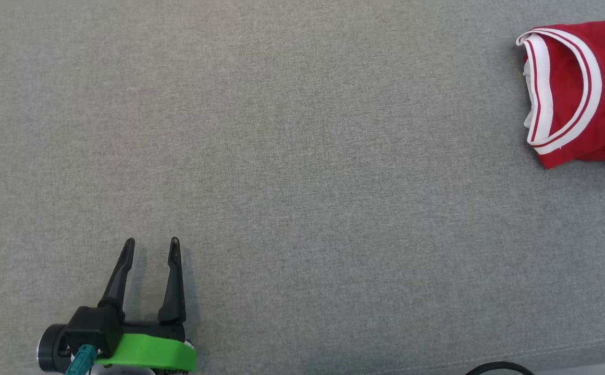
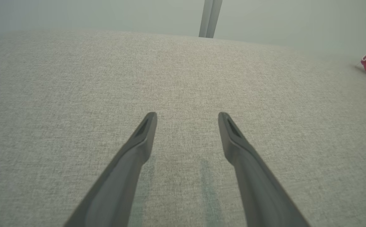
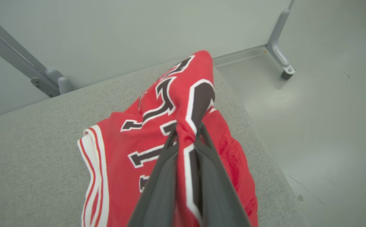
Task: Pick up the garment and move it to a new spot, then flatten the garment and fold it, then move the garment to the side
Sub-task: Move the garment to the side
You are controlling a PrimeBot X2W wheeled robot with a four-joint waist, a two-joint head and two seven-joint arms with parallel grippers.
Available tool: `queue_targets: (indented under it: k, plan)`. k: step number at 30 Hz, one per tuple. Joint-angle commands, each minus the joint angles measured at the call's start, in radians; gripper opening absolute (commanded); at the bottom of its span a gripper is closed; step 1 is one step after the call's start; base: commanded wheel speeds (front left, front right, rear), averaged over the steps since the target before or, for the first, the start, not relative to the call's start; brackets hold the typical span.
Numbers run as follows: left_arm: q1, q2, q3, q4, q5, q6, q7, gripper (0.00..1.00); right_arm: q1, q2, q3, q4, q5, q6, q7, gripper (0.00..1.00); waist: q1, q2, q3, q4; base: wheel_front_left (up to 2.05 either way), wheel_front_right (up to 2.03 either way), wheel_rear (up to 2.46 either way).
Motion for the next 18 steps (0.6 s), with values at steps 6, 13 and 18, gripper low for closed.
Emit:
queue_targets:
  k: [6, 13, 18]
  plan:
    - [-0.019, 0.002, 0.003, 0.004, 0.014, -0.011, -0.003, 1.00, -0.003, -0.004, -0.060, 0.112, -0.136, 0.000, -0.104, 1.00, 0.0000, -0.0001, 0.020, 0.035, 0.00, 0.00, 0.00]
    - [-0.008, 0.002, 0.010, 0.001, -0.006, 0.005, -0.003, 1.00, 0.000, -0.006, -0.115, 0.250, -0.332, -0.001, -0.248, 1.00, 0.0000, -0.0001, 0.000, 0.070, 0.00, 0.00, 0.00]
    - [0.019, 0.002, 0.015, 0.008, -0.017, 0.013, -0.003, 1.00, 0.027, 0.036, -0.134, 0.235, -0.387, -0.001, -0.411, 1.00, 0.0000, -0.0001, -0.060, 0.077, 0.00, 0.00, 0.00]
